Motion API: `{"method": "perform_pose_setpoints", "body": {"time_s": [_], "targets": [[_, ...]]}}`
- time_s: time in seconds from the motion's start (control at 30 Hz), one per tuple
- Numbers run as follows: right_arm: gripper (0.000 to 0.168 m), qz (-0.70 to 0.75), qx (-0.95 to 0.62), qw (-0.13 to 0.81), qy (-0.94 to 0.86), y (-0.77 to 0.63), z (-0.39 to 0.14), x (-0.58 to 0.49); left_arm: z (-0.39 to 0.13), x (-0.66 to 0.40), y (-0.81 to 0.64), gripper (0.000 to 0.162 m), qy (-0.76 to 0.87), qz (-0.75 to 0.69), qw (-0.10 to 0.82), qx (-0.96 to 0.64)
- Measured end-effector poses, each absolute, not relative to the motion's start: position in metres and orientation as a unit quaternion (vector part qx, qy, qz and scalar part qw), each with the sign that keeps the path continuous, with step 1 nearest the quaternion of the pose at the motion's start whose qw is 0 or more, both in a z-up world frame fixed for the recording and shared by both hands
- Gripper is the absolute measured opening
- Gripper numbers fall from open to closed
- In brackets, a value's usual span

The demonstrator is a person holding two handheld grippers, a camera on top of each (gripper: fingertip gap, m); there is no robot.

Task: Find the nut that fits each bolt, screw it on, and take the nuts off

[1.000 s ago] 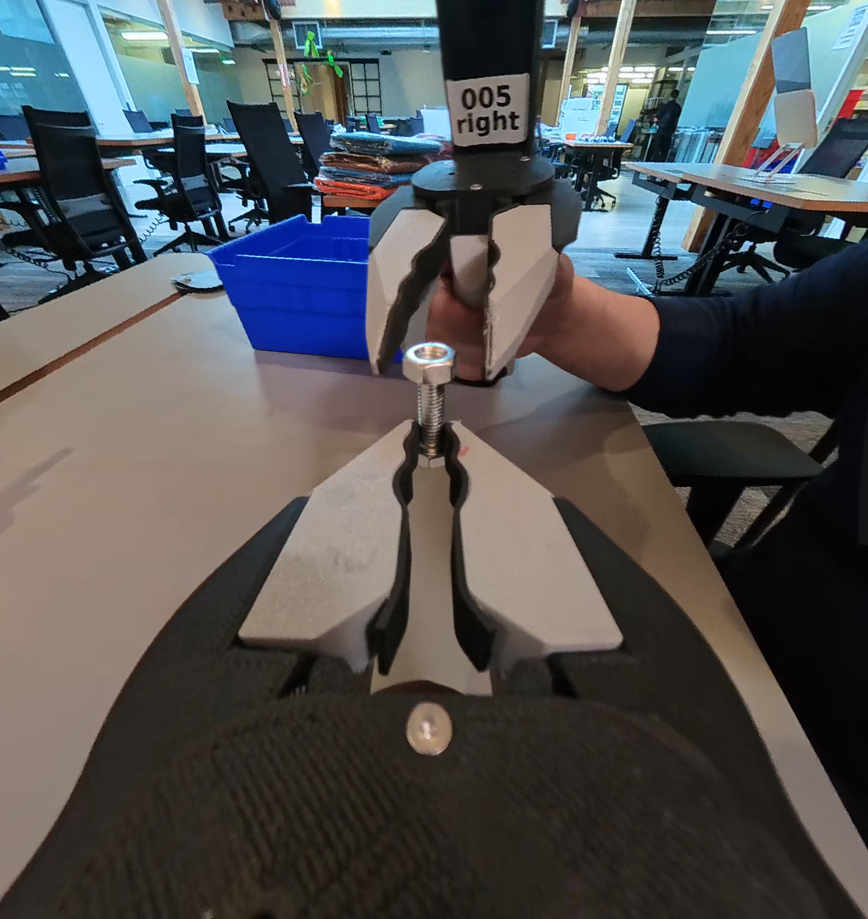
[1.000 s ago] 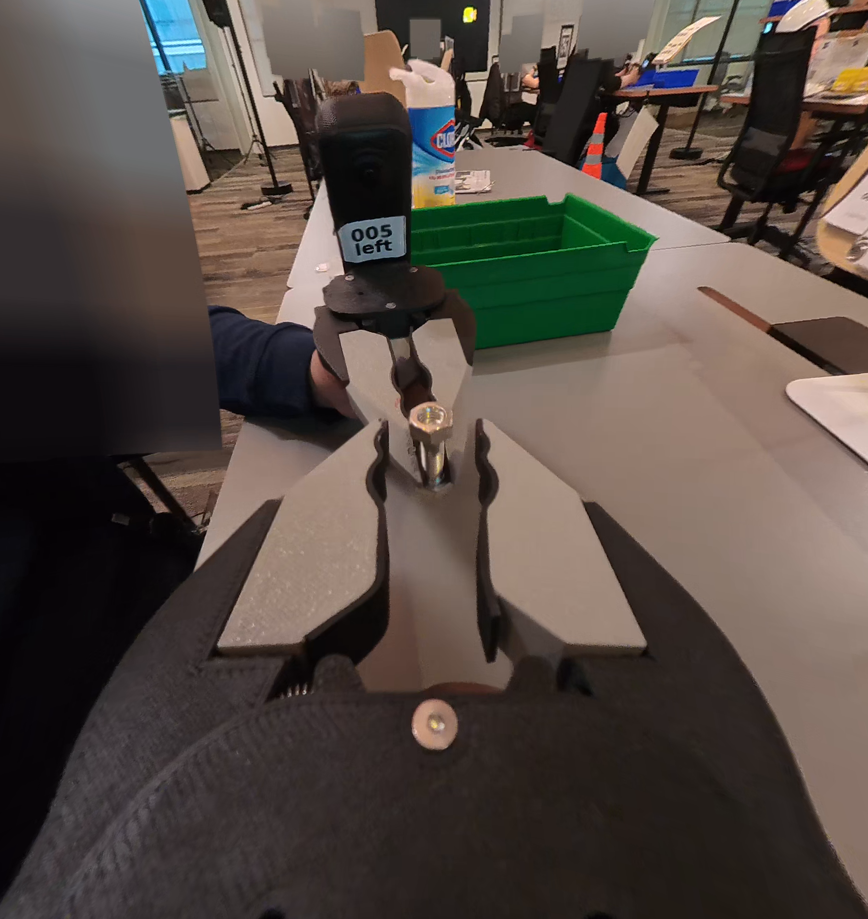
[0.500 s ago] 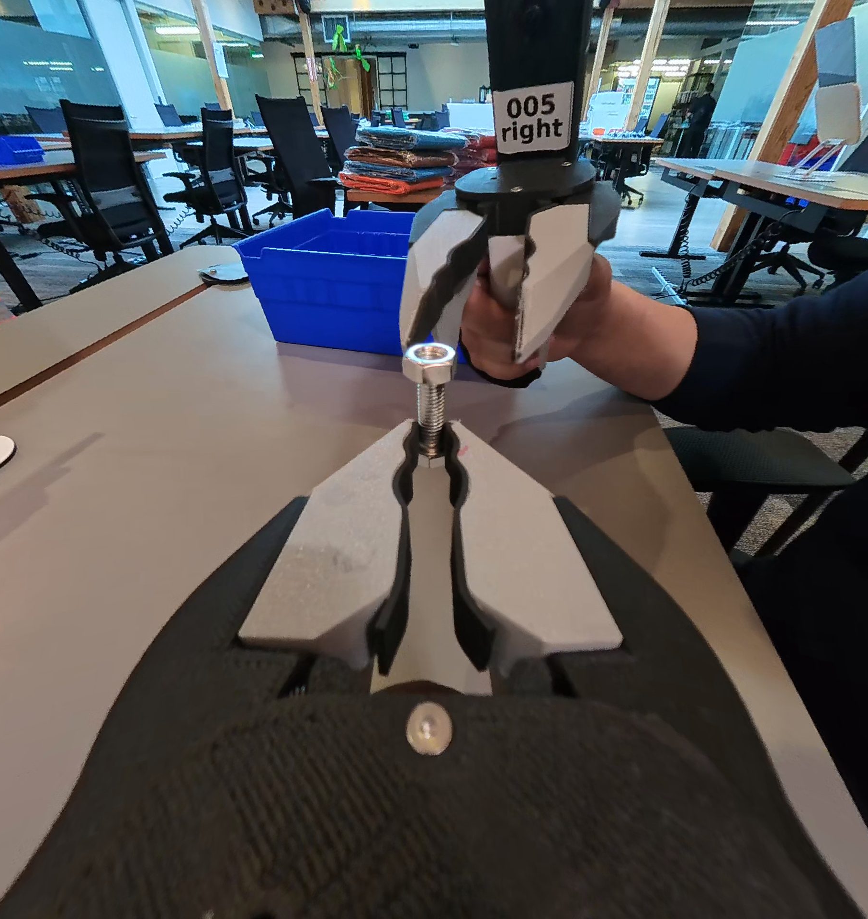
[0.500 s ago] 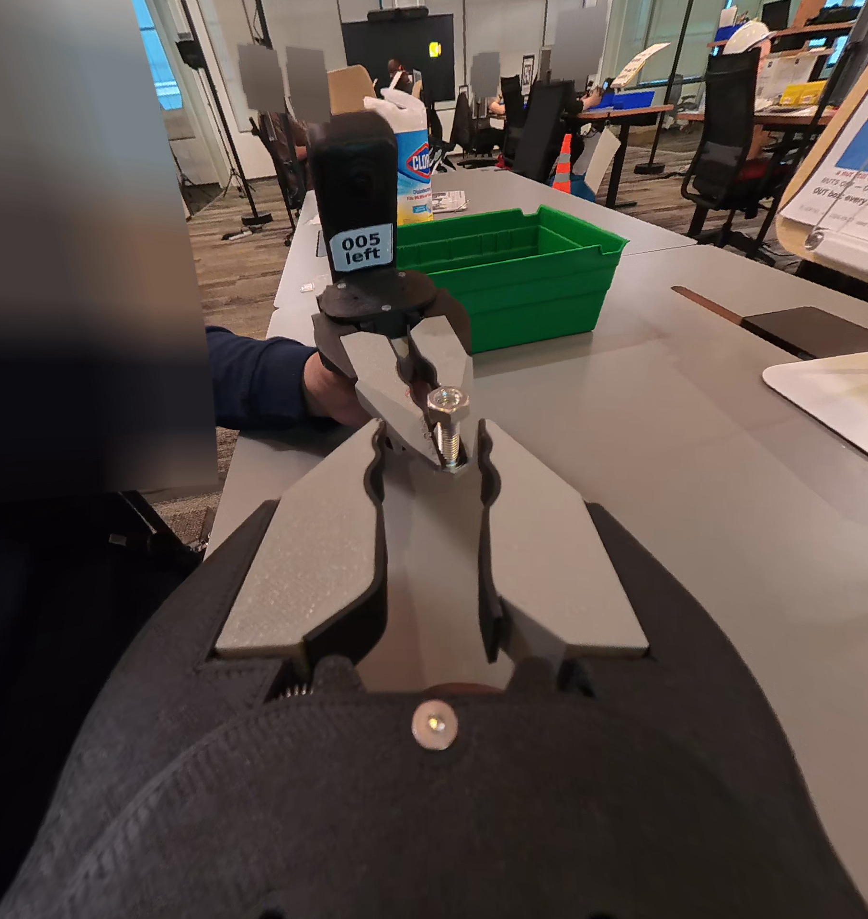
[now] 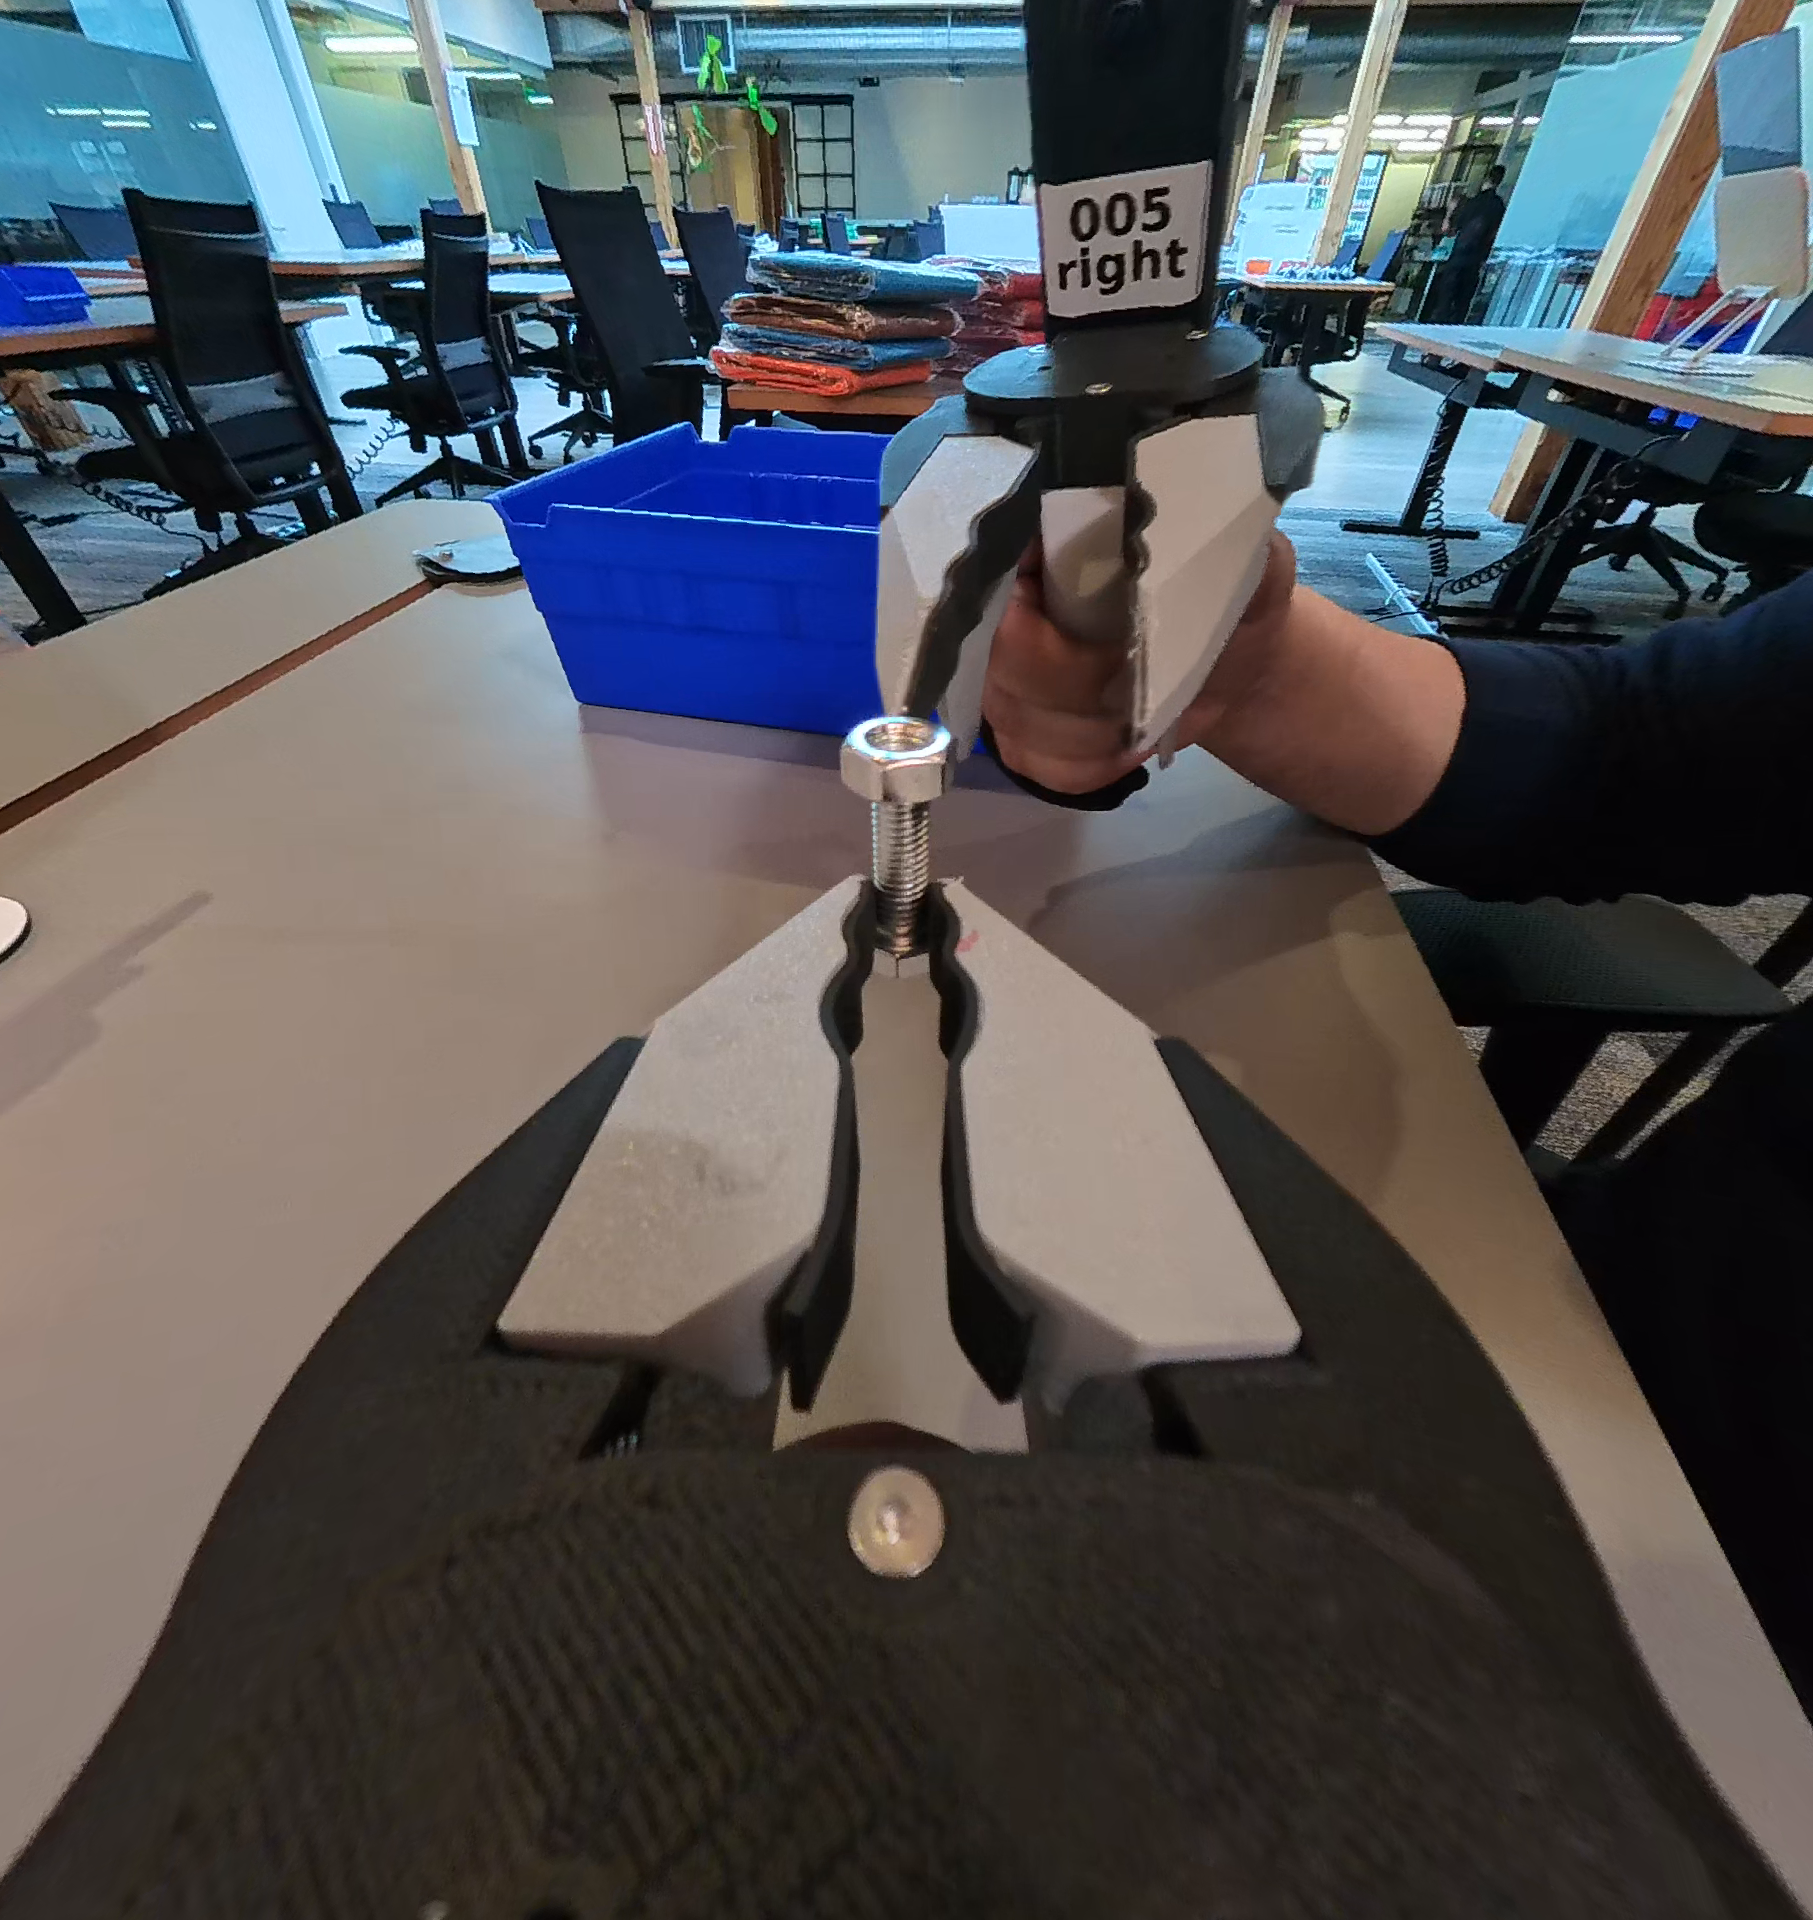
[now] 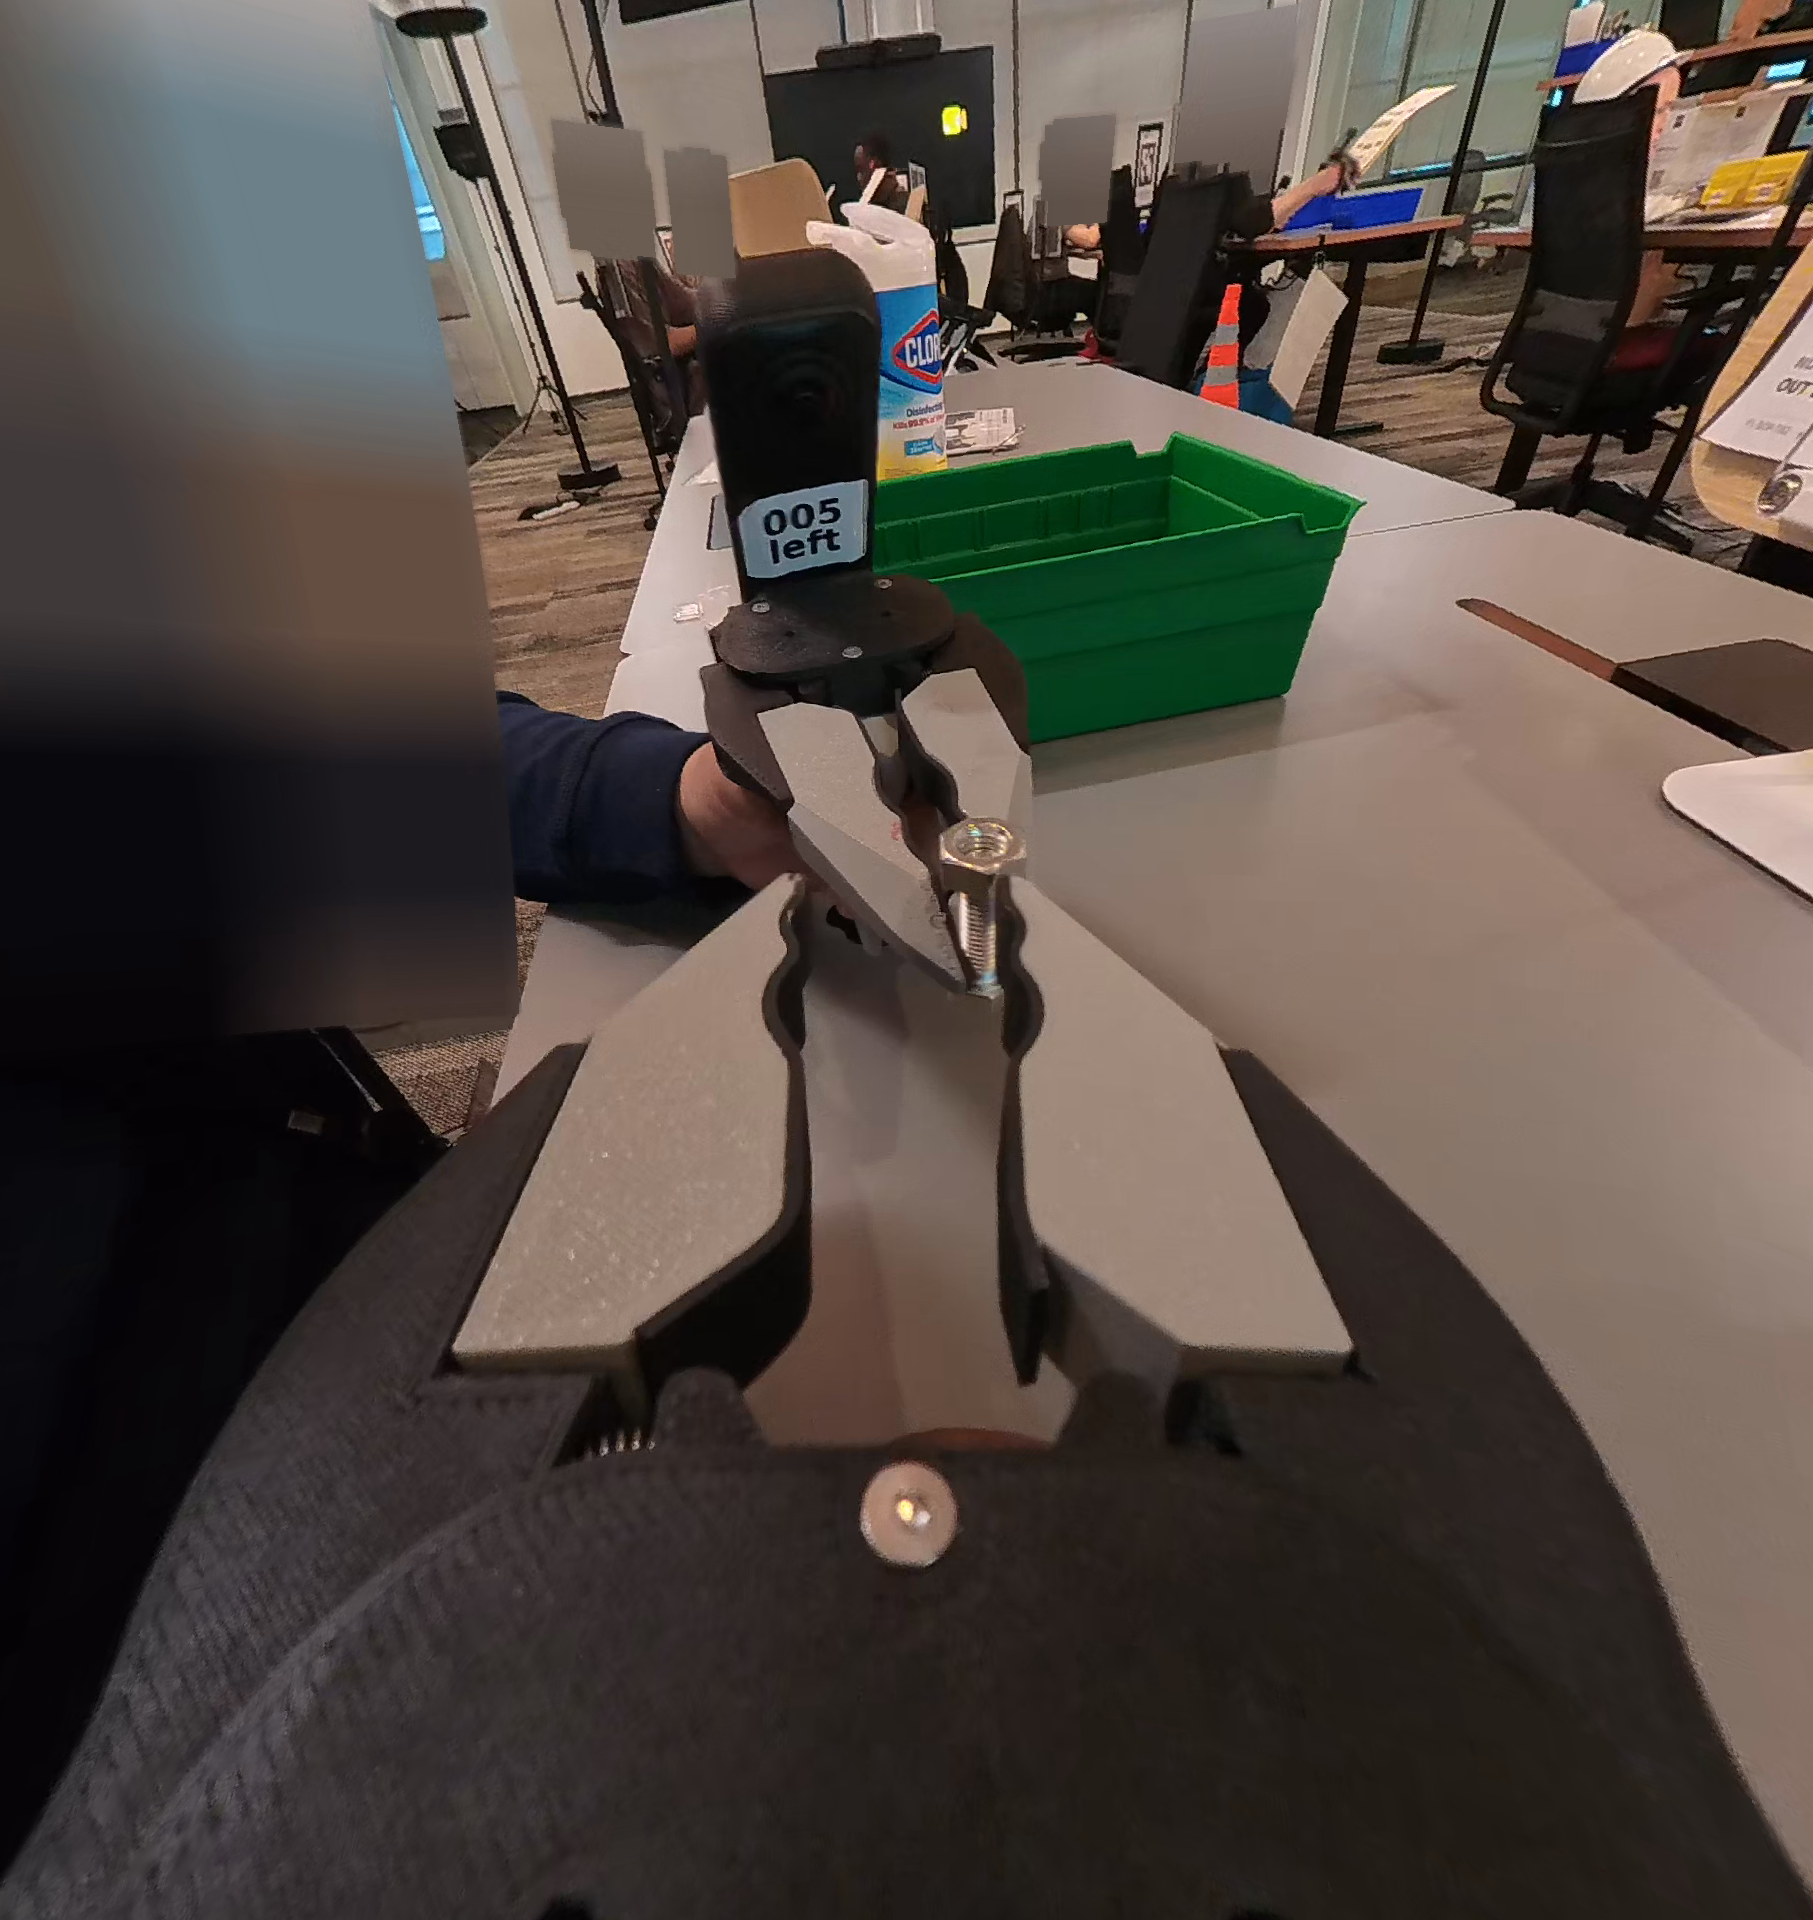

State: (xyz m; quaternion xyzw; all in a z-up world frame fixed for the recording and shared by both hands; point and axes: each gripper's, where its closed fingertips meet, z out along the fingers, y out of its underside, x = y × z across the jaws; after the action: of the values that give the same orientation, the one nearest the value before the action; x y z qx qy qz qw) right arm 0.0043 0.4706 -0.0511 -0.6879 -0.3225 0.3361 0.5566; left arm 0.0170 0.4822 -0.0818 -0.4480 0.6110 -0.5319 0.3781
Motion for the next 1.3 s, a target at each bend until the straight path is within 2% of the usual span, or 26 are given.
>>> {"method": "perform_pose_setpoints", "body": {"time_s": [0.7,1.03,1.1,1.3], "targets": [[0.026,0.334,-0.689,0.550,-0.333,0.468,-0.054,0.002,-0.082,0.016,0.485,0.007,0.614,-0.517,0.385,-0.455],[0.032,0.348,-0.689,0.551,-0.319,0.471,-0.052,0.002,-0.084,0.017,0.484,0.007,0.619,-0.511,0.383,-0.456],[0.023,0.360,-0.679,0.546,-0.334,0.465,-0.051,-0.003,-0.084,0.017,0.486,0.007,0.617,-0.512,0.383,-0.459],[0.027,0.341,-0.697,0.548,-0.313,0.474,-0.056,0.006,-0.082,0.016,0.485,0.007,0.616,-0.514,0.386,-0.455]]}}
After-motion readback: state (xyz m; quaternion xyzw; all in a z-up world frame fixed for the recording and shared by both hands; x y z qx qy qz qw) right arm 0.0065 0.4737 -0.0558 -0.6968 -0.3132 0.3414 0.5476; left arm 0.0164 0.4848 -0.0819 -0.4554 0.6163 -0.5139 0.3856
